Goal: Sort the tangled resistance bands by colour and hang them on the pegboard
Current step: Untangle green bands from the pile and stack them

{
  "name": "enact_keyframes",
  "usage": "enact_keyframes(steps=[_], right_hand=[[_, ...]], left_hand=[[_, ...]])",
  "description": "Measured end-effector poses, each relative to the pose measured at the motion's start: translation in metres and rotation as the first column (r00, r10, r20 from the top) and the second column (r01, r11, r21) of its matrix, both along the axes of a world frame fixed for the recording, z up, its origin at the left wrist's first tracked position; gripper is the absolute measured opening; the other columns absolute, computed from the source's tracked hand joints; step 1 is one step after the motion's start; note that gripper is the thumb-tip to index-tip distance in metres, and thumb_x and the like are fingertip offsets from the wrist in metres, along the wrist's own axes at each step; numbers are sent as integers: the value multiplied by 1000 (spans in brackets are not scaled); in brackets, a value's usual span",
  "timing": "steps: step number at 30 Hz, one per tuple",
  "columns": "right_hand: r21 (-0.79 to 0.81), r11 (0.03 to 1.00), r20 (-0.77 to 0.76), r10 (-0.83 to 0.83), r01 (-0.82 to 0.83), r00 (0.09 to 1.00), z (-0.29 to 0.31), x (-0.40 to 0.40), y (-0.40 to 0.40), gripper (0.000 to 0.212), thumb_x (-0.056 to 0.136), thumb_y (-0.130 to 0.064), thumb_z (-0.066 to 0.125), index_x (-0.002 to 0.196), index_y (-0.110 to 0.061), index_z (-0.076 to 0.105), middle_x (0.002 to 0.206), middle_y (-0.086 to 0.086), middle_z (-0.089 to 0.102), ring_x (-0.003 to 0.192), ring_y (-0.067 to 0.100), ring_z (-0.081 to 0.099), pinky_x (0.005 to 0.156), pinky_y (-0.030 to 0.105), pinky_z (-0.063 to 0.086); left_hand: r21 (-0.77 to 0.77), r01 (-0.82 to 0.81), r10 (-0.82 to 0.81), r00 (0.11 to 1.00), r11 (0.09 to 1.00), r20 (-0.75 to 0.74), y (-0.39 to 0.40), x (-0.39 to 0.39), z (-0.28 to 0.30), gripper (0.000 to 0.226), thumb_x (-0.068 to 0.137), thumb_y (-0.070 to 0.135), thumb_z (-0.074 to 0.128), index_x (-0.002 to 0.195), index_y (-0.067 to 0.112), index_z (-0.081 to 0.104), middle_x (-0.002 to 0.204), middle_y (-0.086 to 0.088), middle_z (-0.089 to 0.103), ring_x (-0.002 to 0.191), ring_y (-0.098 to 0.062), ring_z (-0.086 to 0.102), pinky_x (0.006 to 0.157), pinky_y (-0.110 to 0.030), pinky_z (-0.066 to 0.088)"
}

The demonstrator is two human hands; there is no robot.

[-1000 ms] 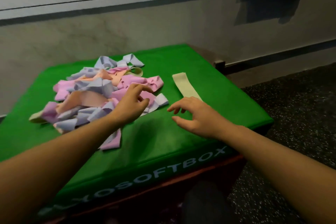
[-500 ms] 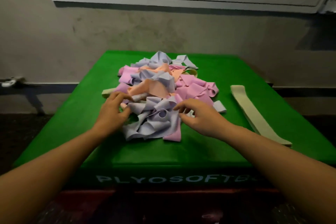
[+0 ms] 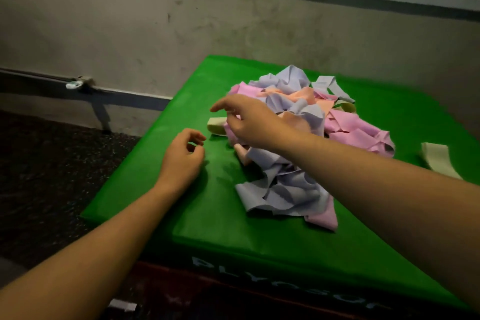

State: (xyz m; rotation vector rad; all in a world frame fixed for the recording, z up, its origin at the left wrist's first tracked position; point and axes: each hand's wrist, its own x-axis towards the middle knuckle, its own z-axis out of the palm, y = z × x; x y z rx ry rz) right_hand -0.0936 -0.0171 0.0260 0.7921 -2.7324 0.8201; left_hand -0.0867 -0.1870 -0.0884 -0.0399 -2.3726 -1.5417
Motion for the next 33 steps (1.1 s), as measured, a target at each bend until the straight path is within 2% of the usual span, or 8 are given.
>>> enact_keyframes(steps=[2,5,9,14,19,25,29,33], right_hand=[[16,1000,19,-10,10,1000,-9,-26,-18,42,95,-2,44,129,-18,62,112,-1,65,67,-8,46,66,4,36],[18,997,74,-81,80,994,-25,-54,-36,42,97,-6,42,134,-20,58,87,-8,59,58,-3,48,55,16,35],[-20,975,200,-214,222,956,-55,-75,-36,41,97,-12,48,137,-20,53,123,10,67,96,26,67,88,35,52],[104,977,350,-212,188,912,-62,-68,-11,49,92,-22,63,140,-15,55,141,4,57,121,18,57,97,19,37],[192,971,309,-198,143,930,-54,-43,-1,32,89,-18,66,121,-18,67,104,1,68,89,15,58,66,23,41],[-66,995,318,-54,79,947,-42,-12,-2,13,85,-17,66,96,-16,72,82,2,69,72,13,57,67,30,45],[0,985,73,-172,173,982,-19,-12,-3,16,83,-47,65,73,-35,68,77,-8,67,75,17,61,67,36,48],[-98,981,156,-152,168,976,16,0,-7,10,91,-26,62,90,-19,69,82,-2,67,75,12,58,67,28,46]], left_hand=[[19,-3,3,1000,1000,-26,0,1,-1,23,87,-2,54,95,19,61,87,0,63,65,-11,54,57,-22,41],[35,-11,13,998,999,-61,0,0,-2,25,86,-2,54,92,22,59,85,4,62,65,-9,54,60,-21,42],[53,15,-10,995,998,-97,2,2,-5,23,86,-1,55,92,21,58,83,10,60,58,0,49,57,-15,39],[36,27,-24,995,999,-96,0,2,-7,21,86,8,57,93,28,56,87,8,61,58,-3,49,59,-26,42],[-10,45,-45,997,999,-65,2,5,-5,27,84,25,64,107,32,49,97,11,57,66,-14,55,67,-42,54],[52,104,-100,992,993,-72,4,11,1,59,68,58,59,120,39,40,108,19,51,73,-17,59,70,-49,55],[62,140,-137,989,988,-47,6,16,6,73,70,68,57,133,37,38,117,16,50,76,-11,59,74,-44,56],[7,217,-217,976,976,-8,8,22,12,77,68,73,57,134,37,41,127,16,50,79,5,56,77,-32,52]])
